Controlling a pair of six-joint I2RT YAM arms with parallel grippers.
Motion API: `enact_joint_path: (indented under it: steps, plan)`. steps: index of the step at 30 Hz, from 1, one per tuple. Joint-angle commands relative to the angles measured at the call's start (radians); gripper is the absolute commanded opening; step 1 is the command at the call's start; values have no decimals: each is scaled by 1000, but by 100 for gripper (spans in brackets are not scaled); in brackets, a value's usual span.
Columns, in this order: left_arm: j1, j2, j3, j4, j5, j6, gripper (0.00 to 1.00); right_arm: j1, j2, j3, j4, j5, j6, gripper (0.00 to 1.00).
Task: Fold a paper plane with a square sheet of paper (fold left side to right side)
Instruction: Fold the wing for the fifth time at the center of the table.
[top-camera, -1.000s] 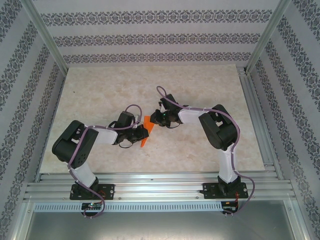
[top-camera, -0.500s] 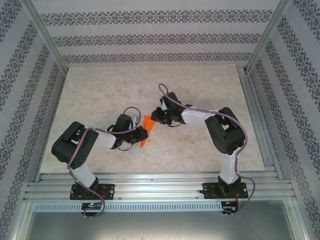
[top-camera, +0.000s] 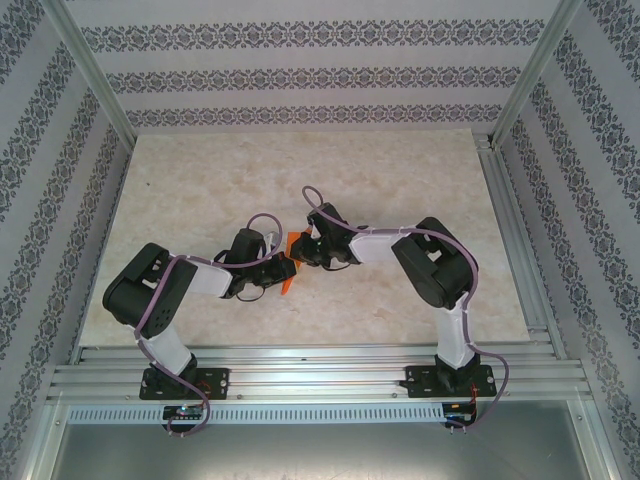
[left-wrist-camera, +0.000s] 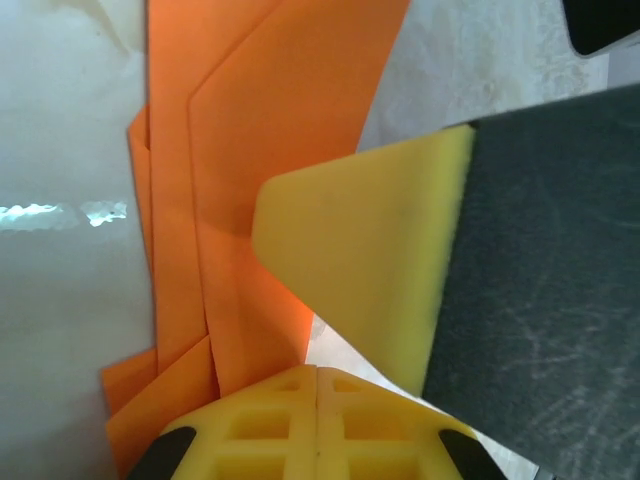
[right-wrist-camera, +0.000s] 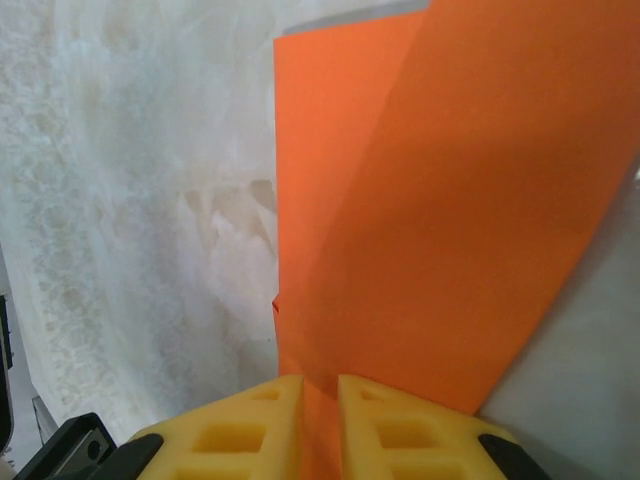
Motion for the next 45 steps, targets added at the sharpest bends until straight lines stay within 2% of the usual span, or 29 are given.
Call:
enact_joint_path:
  steps: [1, 7, 19, 29, 33, 36, 39, 45]
  plan:
    - [-6, 32, -32, -153, -56, 11, 0, -3, 36, 43, -19, 29, -18, 17]
    - [-6, 30, -47, -154, -60, 16, 0, -44, 63, 131, -167, 120, -154, 17]
    - [-5, 15, -54, -163, -60, 17, 0, -154, 164, 284, -275, 192, -281, 19]
    - [-6, 3, -52, -162, -54, 13, 0, -167, -46, 253, -347, 258, -363, 23]
    - [-6, -4, -49, -166, -50, 15, 0, -131, -100, 211, -317, 195, -333, 22]
    - [-6, -8, -44, -168, -46, 17, 0, -79, -101, 170, -230, 123, -240, 23]
    - [-6, -14, -40, -172, -41, 20, 0, -41, -53, 147, -122, 87, -135, 22]
    - [-6, -19, -43, -172, -38, 26, 0, -10, 61, 189, -109, 70, -79, 22]
